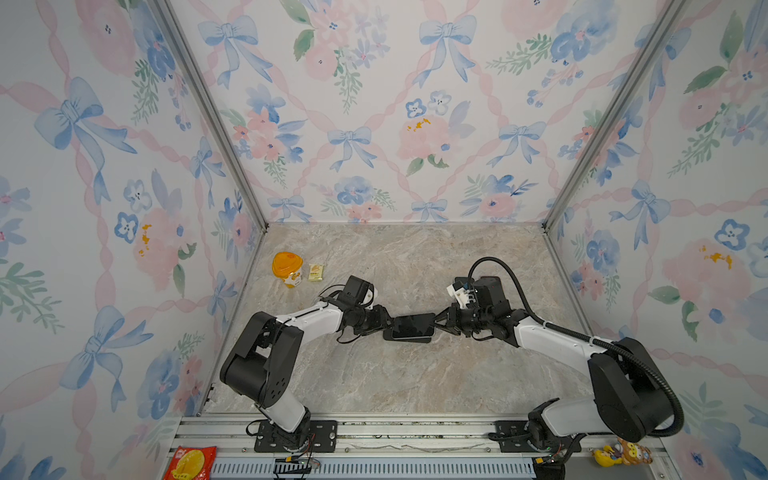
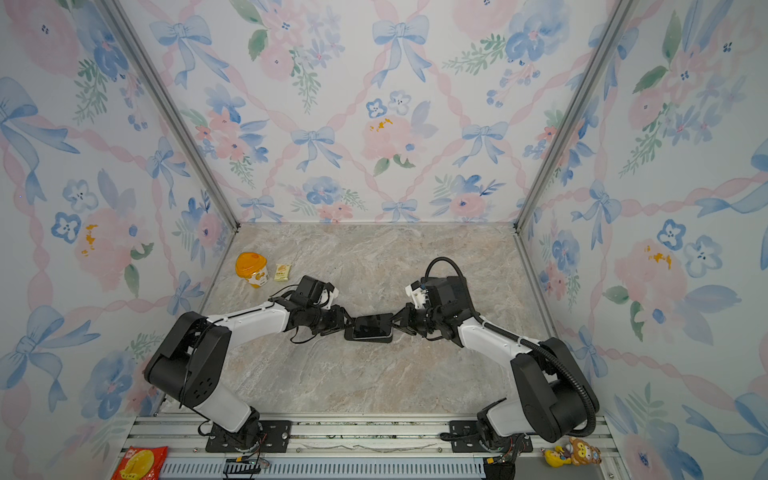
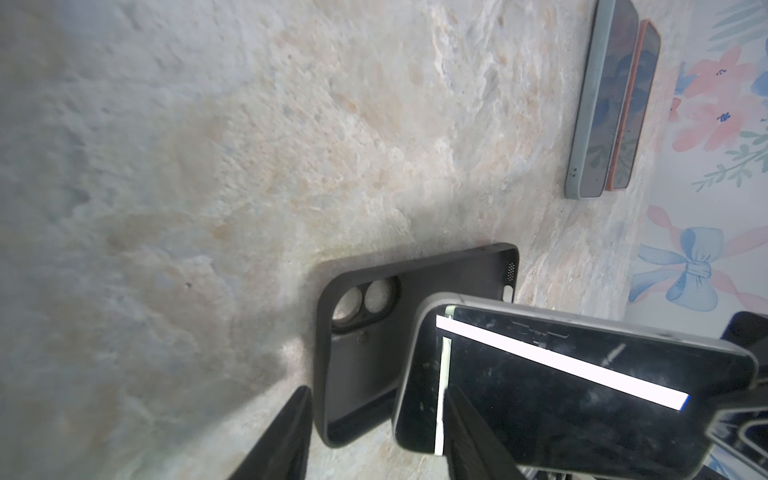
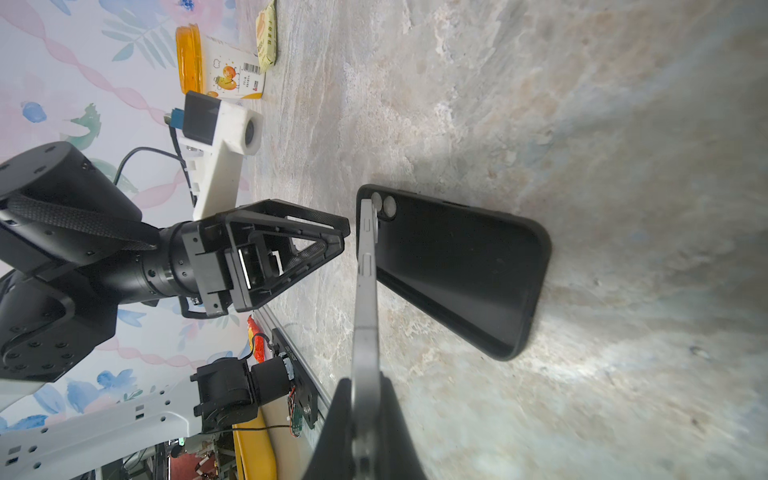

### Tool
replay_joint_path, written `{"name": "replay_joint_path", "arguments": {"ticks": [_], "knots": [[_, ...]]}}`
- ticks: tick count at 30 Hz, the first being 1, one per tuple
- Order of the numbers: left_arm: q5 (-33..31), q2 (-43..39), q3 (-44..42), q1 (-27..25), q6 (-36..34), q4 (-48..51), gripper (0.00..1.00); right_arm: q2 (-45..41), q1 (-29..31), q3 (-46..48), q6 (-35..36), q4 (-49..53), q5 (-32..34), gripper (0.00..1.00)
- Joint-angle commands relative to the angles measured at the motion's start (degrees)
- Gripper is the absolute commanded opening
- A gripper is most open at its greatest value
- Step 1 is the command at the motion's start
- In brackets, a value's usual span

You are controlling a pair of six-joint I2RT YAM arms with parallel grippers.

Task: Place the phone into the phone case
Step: 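Lower the phone's edge into the case with the right gripper while the left holds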

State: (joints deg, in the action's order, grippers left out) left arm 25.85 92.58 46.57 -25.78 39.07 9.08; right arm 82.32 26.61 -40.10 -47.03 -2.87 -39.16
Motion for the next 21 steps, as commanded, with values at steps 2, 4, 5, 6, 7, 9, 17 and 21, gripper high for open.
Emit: {"name": "replay_joint_path", "arguments": {"ticks": [2,4,5,6,7,9,17,21], "knots": [[1.31,0.84,-1.45,0.81,0.45,-1.94,0.52,2.92,-0.71,-3.91,3.07,-0.12,-2.19,0.0],[1.66,1.51,-1.73,0.91,0.39,-2.32,0.52,4.32,-1.15,-4.64,4.99,1.84,-1.82,0.0],[1.9,1.75,-1.91,0.91,0.45,-2.68,0.52,4.91,-1.45,-4.73,5.29,1.92,-1.71,0.0],[2.08,1.91,-2.05,0.91,0.53,-2.99,0.52,5.34,-1.8,-4.73,5.33,1.82,-1.87,0.0],[2.19,2.1,-2.09,0.91,0.51,-3.2,0.52,5.84,-2.12,-4.93,5.43,1.83,-1.98,0.0],[2.43,2.27,-2.27,0.91,0.55,-3.59,0.52,6.73,-2.36,-5.34,5.85,2.24,-2.31,0.0],[3.15,2.94,-2.88,1.25,0.54,-5.13,0.52,11.11,-2.36,-8.22,6.79,6.73,-4.07,0.0],[4.16,3.54,-3.37,1.17,0.49,-5.87,0.51,13.81,-2.26,-8.95,6.91,7.84,-4.09,0.0]]}}
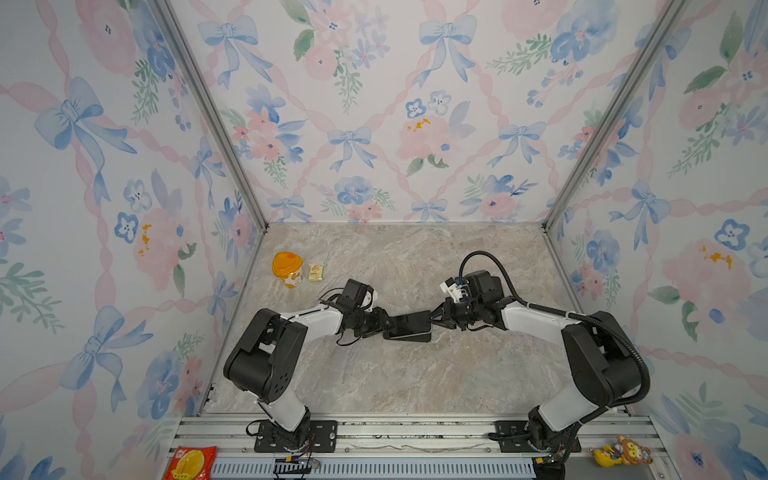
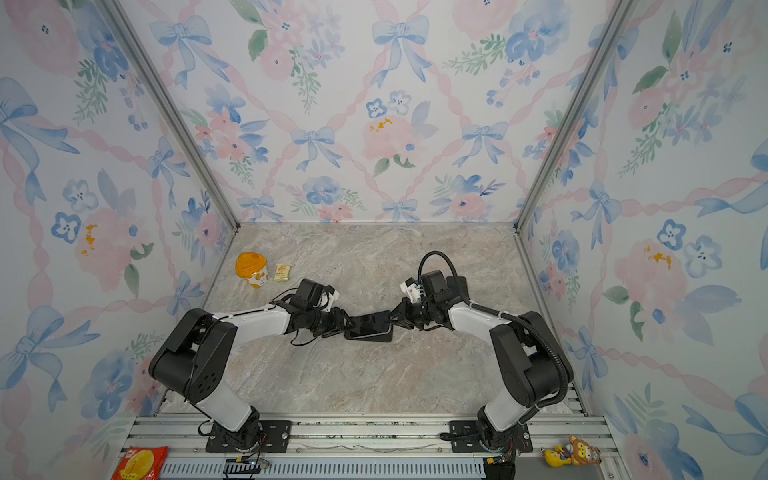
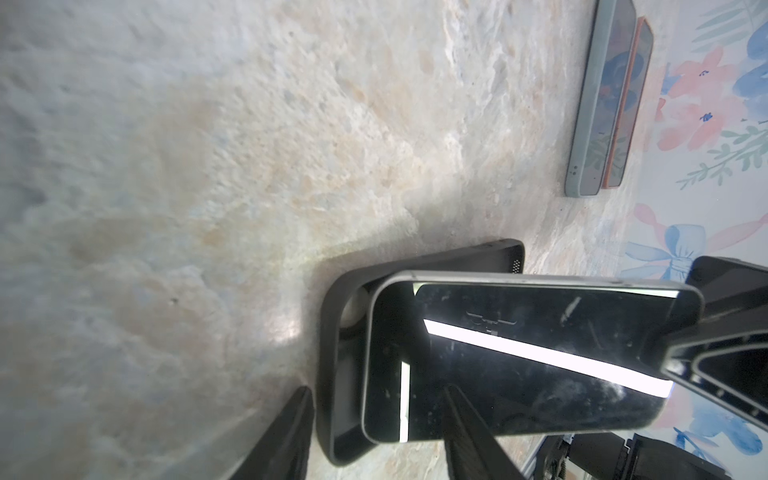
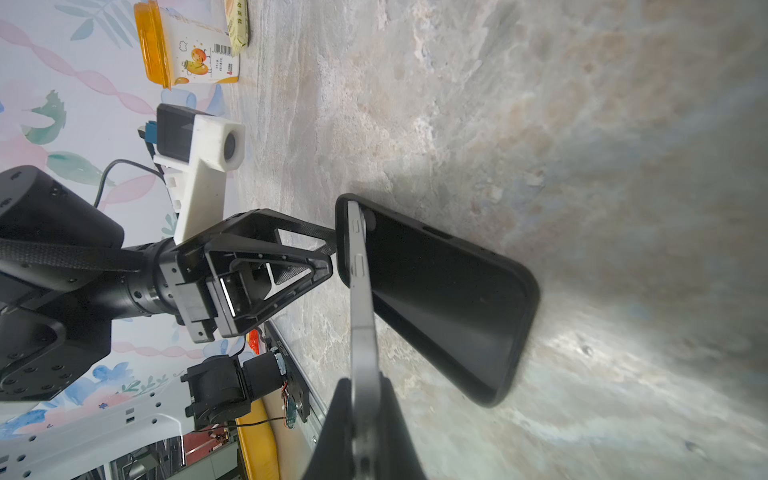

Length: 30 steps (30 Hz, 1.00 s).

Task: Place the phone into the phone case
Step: 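Lower the phone's edge into the case with the right gripper while the left holds, then lay the black phone flat into the case with the right gripper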

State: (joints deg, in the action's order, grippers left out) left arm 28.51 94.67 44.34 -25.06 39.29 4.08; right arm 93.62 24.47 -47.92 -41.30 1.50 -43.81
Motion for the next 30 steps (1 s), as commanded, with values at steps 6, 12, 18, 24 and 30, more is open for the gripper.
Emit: {"name": "replay_joint_path", "arguments": {"ticks": [6,12,18,24,30], "knots": [[1.81,0.9,-1.71,0.27,0.56,-1.55,0.51,5.62,0.93,-2.14,0.61,3.44,0.61,0.0],[1.81,0.18,-3.54,0.02,0.7,-1.75,0.51,7.79,1.63,-2.92,0.61,3.17,0.94,0.0],[1.92,-0.35,-3.91,-0.6,1.17,-2.23,0.5,9.76,2.05,-2.88,1.09,2.91,1.62,0.0],[1.82,-1.01,-4.17,-1.37,1.67,-2.66,0.5,11.68,2.67,-2.27,1.48,2.23,2.34,0.0],[1.72,-1.47,-3.74,-2.58,2.47,-3.02,0.5,13.24,3.7,-2.18,1.62,1.55,3.53,0.0]]}}
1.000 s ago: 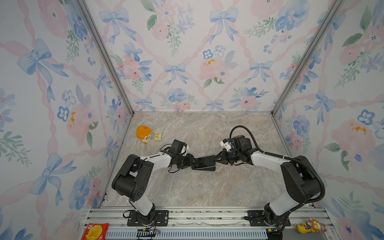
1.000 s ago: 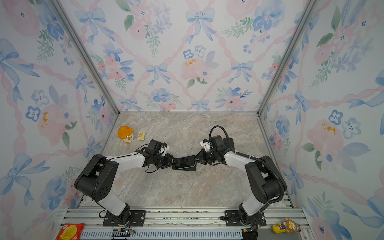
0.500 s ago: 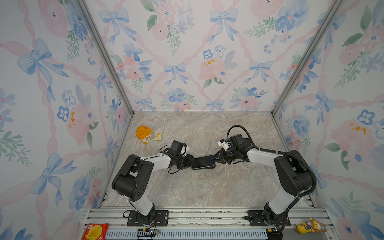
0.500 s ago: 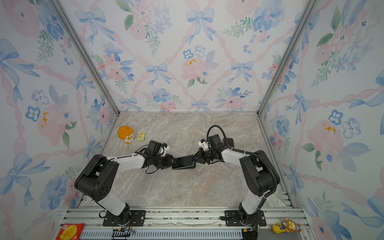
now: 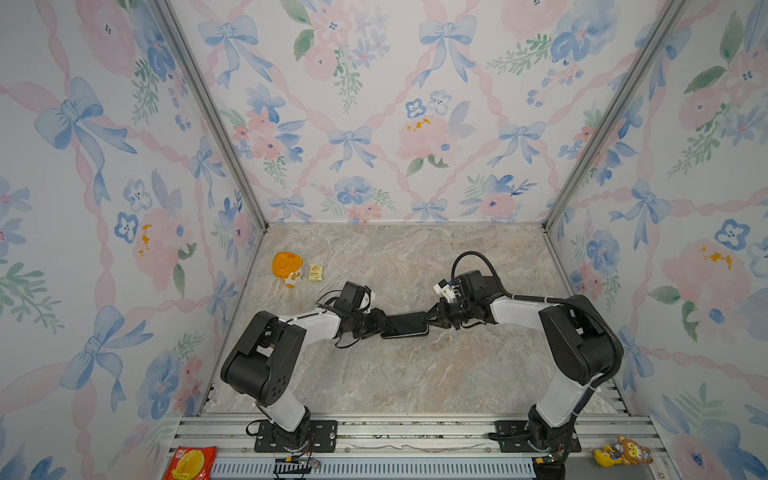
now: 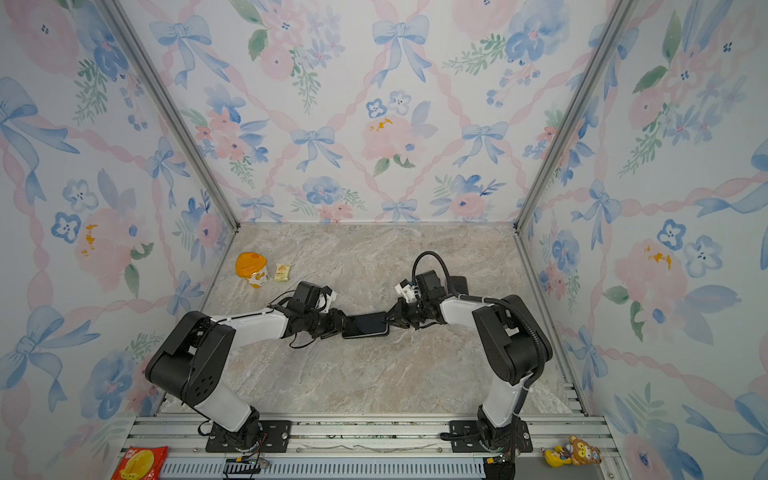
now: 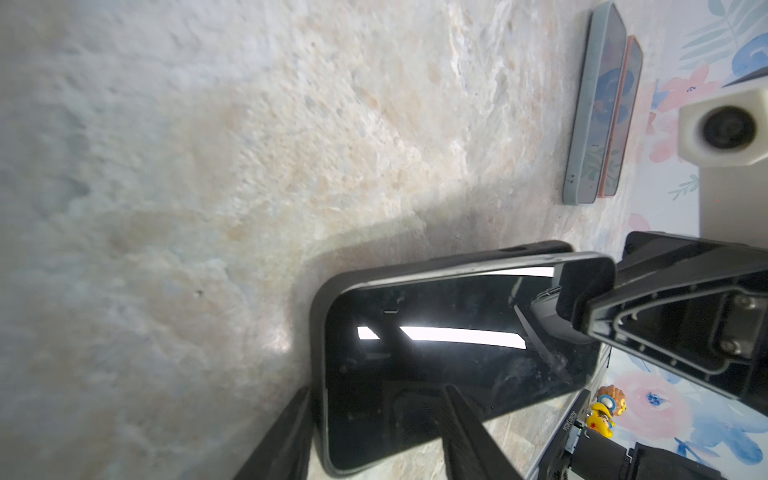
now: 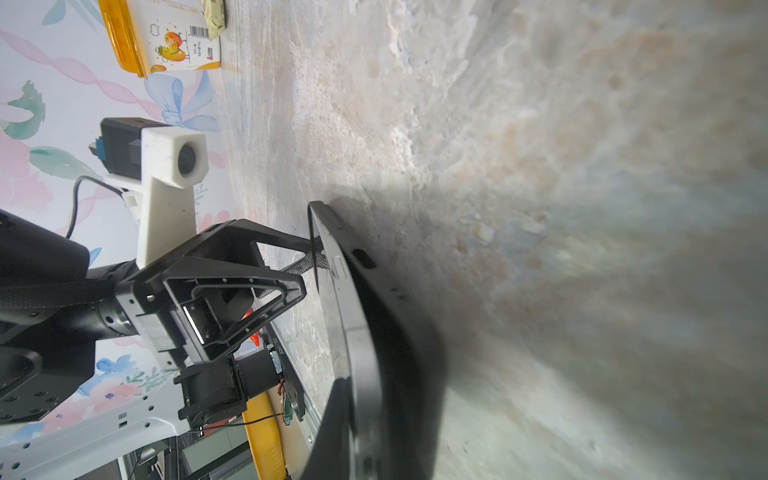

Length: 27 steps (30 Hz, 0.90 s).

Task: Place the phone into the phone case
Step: 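Lay the black phone flat into the case with the right gripper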

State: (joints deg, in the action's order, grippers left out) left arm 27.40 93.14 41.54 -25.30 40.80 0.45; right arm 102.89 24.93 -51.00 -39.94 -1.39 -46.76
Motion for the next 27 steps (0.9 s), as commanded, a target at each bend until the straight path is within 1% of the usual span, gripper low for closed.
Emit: {"name": "replay_joint_path", "arguments": {"ticks": [1,7,11,13,16,19,21,27], "knots": [[2.9,0.1,-0.93,-2.47,1.02,0.58,0.5,4.14,3.39,0.95,0.07,3.79,6.43,0.0],[2.92,-0.24,-0.89,-2.56,0.91,0.69,0.5,5.58,4.03,0.78,-0.06,2.67,6.95,0.0],[3.01,-0.5,-0.93,-2.66,0.84,0.71,0.5,6.35,4.33,0.58,0.05,2.53,7.04,0.02],[2.92,-0.67,-1.1,-2.65,0.83,0.72,0.5,6.36,4.48,0.53,0.07,2.7,7.28,0.04],[2.75,-0.97,-1.6,-2.57,0.74,0.69,0.5,5.15,4.56,0.79,-0.87,1.93,6.6,0.1],[2.7,-1.32,-2.03,-2.4,0.44,0.69,0.5,3.37,4.94,0.09,-1.1,2.56,7.03,0.2],[2.91,-1.46,-2.25,-2.17,0.25,0.8,0.5,2.53,5.11,-0.53,-0.69,3.9,7.91,0.25],[2.75,-2.3,-3.12,-1.35,-0.32,1.2,0.5,-0.68,6.08,-2.74,1.4,9.72,11.51,0.37]]}}
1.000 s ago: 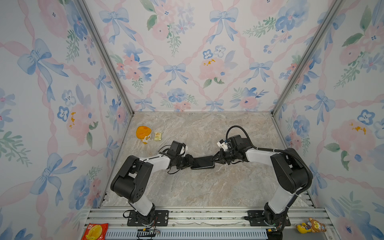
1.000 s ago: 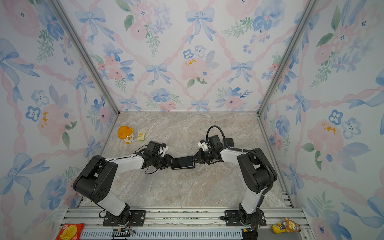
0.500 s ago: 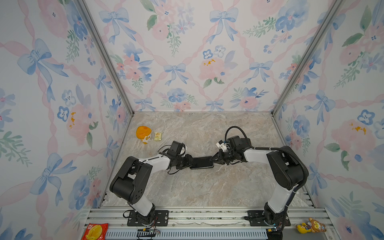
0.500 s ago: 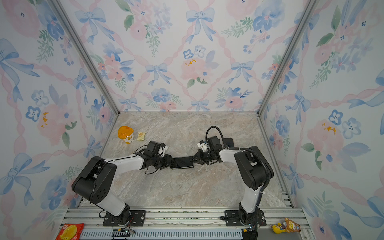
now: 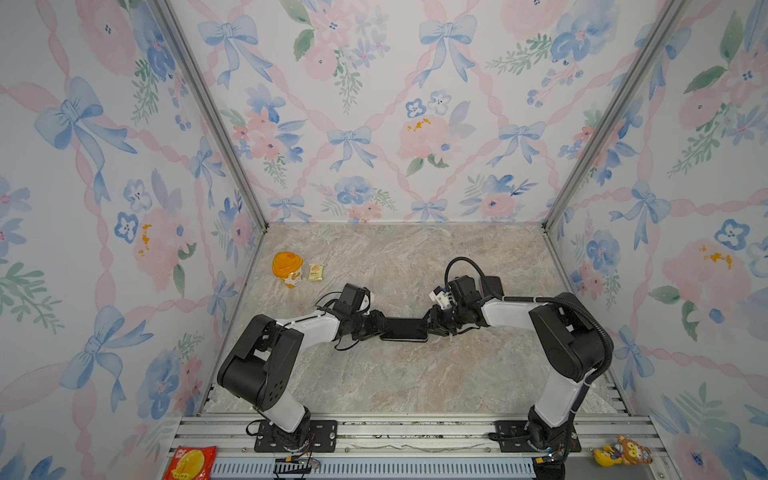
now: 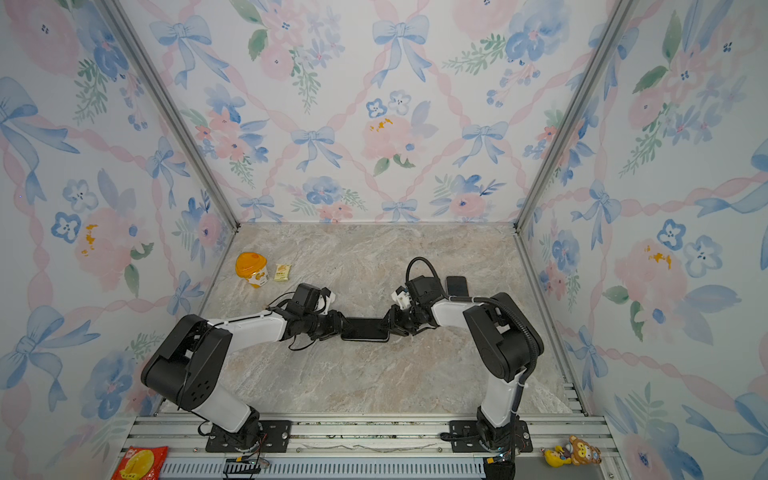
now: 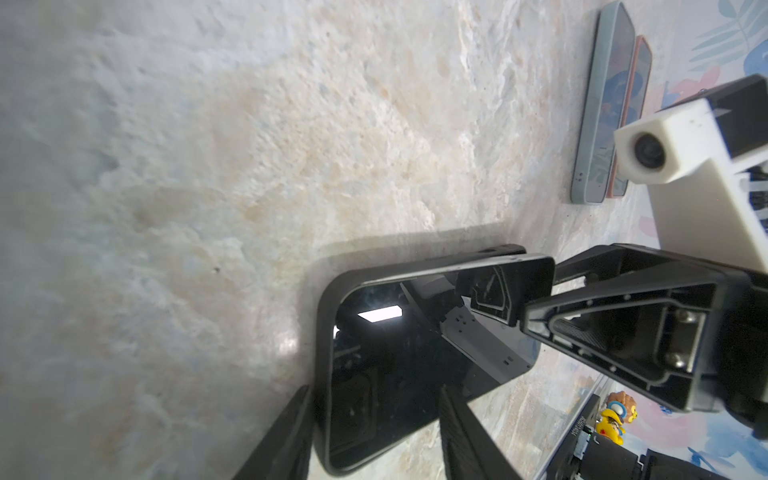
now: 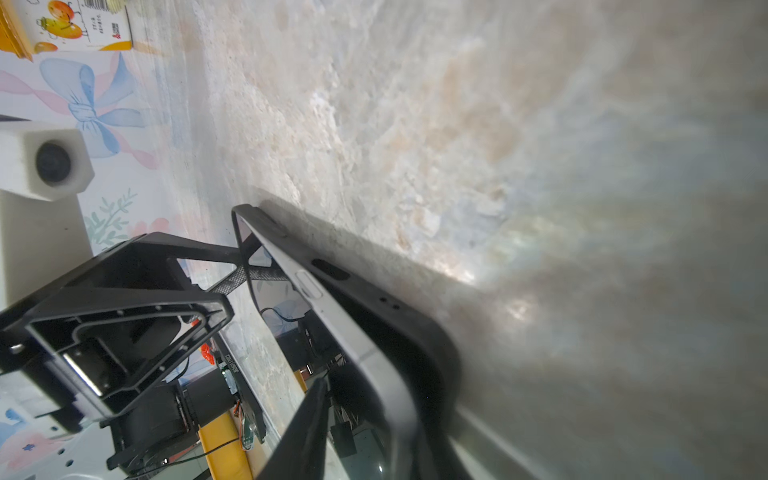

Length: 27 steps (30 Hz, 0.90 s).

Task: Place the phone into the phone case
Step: 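Lay the black phone flat into the case with the right gripper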

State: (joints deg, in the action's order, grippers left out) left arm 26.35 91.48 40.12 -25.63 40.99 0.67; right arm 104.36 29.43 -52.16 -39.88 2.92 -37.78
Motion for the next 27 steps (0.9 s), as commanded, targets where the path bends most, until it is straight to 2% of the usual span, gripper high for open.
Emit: {"name": "replay_joint_path", "arguments": {"ticks": [1,4,11,22,27], "knots": [[3.72,-0.69,-1.86,-0.93,-0.6,1.0,0.5,-2.8,1.85,-2.11,1.85,6.6,2.86,0.4],[3.54,-0.93,-2.24,-0.74,-0.82,1.06,0.5,-4.67,2.6,-3.69,3.34,10.28,4.3,0.46],[2.88,-1.58,-2.52,-0.52,-1.23,1.6,0.5,-6.22,6.08,-9.43,9.1,24.35,16.45,0.55],[2.22,-2.27,-2.5,-0.48,-1.85,2.69,0.5,-4.16,10.13,-15.16,11.36,33.8,27.92,0.62],[2.08,-3.0,-2.28,-0.48,-2.0,3.48,0.5,-5.01,11.24,-14.71,11.11,34.77,31.22,0.58]]}}
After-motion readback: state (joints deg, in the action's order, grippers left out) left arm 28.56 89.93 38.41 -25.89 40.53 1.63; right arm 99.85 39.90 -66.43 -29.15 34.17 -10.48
